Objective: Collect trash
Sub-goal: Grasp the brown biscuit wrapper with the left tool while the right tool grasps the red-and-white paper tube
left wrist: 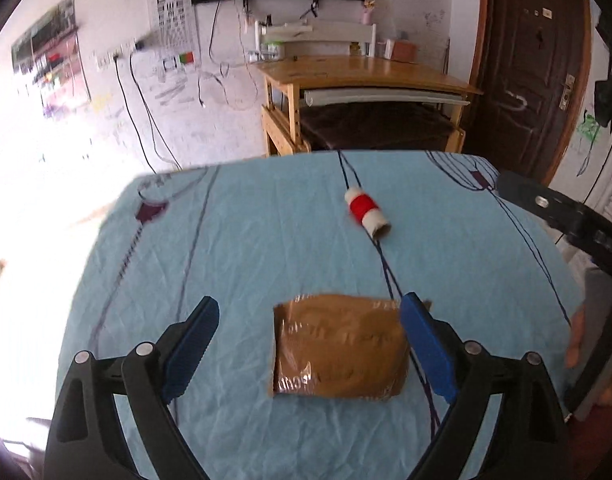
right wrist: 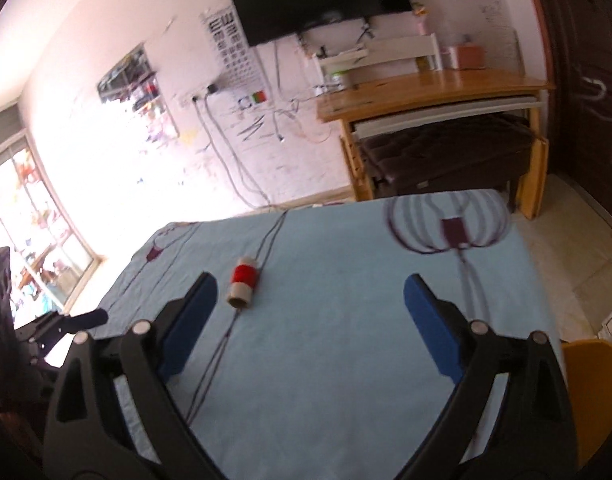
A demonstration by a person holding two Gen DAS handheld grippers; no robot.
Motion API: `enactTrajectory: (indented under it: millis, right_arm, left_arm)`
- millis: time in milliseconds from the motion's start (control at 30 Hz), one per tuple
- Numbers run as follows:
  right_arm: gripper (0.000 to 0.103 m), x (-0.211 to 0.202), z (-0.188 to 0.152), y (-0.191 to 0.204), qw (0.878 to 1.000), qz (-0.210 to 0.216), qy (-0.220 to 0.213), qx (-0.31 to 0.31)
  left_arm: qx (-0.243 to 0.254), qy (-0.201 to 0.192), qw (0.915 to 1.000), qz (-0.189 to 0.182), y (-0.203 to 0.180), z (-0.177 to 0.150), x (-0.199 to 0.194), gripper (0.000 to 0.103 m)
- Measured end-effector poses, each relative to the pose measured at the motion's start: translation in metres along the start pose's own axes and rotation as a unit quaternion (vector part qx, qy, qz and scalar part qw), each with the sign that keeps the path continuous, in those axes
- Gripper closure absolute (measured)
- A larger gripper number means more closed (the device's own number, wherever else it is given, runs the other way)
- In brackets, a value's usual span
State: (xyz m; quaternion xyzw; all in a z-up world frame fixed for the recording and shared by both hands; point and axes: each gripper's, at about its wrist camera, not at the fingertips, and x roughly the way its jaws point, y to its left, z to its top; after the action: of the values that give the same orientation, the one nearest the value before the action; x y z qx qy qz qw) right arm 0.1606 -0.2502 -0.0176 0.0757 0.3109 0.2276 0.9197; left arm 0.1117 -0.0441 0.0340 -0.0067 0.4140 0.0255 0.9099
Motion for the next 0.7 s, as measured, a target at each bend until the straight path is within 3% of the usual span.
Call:
enactTrajectory:
  millis: [133, 400, 467, 533, 600, 700]
  right_arm:
    - [0.012, 0.032, 0.009, 0.018, 0.999, -0.013, 0.033, -0.025]
    - [0.012, 0.096, 0.023, 0.05, 0.992, -0.033, 0.103, -0.071]
    - [0.012, 0.105, 0.022, 0.059, 0.988, -0.049, 0.11, -0.092]
    - [0.015, 0.111, 0.019, 0.064, 0.985, -0.063, 0.119, -0.109]
    - [0.033, 0.116, 0.018, 0.067, 0.982, -0.073, 0.127, -0.118]
    - [0.039, 0.12, 0.015, 0.067, 0.981, -0.07, 0.136, -0.122]
  left_arm:
    - [-0.008, 0.025, 0.9992, -0.029, 0.001, -0.008, 0.012, 0.016]
    - [0.002, 0.035, 0.9988, -0.033, -0.01, -0.013, 0.034, 0.017]
    - [0.004, 0.024, 0.999, -0.037, -0.009, -0.013, 0.033, 0.022]
    - [0.007, 0.023, 0.9987, -0.045, -0.011, -0.014, 0.033, 0.039]
    - [0.002, 0.032, 0.998, -0.055, -0.009, -0.014, 0.037, 0.044]
    - [-0.005, 0.032, 0.9974, -0.064, -0.008, -0.015, 0.038, 0.055]
